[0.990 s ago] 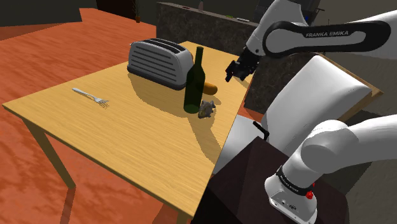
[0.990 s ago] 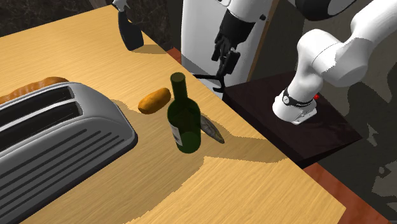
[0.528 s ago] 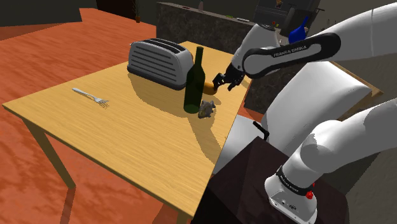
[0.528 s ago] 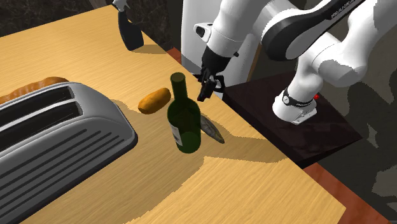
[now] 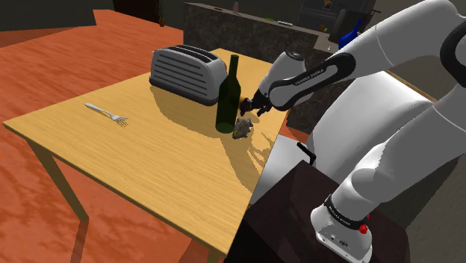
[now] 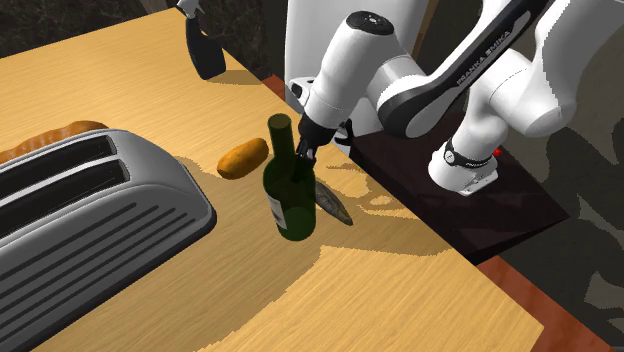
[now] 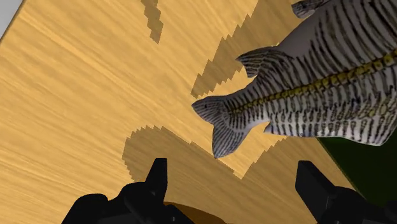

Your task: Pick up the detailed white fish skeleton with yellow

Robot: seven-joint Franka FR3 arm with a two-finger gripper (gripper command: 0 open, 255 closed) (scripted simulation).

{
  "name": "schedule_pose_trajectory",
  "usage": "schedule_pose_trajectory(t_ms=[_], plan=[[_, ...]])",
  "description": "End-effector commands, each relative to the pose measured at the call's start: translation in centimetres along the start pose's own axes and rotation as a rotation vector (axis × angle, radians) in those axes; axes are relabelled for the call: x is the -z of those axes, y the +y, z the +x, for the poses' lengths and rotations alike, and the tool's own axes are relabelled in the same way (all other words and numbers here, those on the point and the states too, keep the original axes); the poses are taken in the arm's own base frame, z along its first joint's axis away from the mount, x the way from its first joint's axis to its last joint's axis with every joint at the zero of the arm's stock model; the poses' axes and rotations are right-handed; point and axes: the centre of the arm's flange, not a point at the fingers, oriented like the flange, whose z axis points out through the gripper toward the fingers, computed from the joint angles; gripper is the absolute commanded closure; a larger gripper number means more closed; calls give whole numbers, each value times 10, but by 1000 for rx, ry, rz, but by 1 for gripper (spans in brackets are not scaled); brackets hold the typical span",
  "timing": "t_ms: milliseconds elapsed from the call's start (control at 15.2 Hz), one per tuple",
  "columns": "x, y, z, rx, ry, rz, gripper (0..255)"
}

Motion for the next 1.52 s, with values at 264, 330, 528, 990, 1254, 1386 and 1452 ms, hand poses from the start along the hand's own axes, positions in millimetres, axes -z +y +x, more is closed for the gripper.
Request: schedule_pose_trajectory(t_ms=[264,330,528,990,1254,1386,1452], plan=[[-33,4,-11,-3,2,1,0],[-33,4,-11,-3,2,1,0],[-33,4,-11,-3,2,1,255],[-34,3,-10,-3,2,1,255],[-19,2,-5,-3,2,1,255],[-9,1,-1,-3,2,1,255],[-4,0,1,-3,2,1,255]])
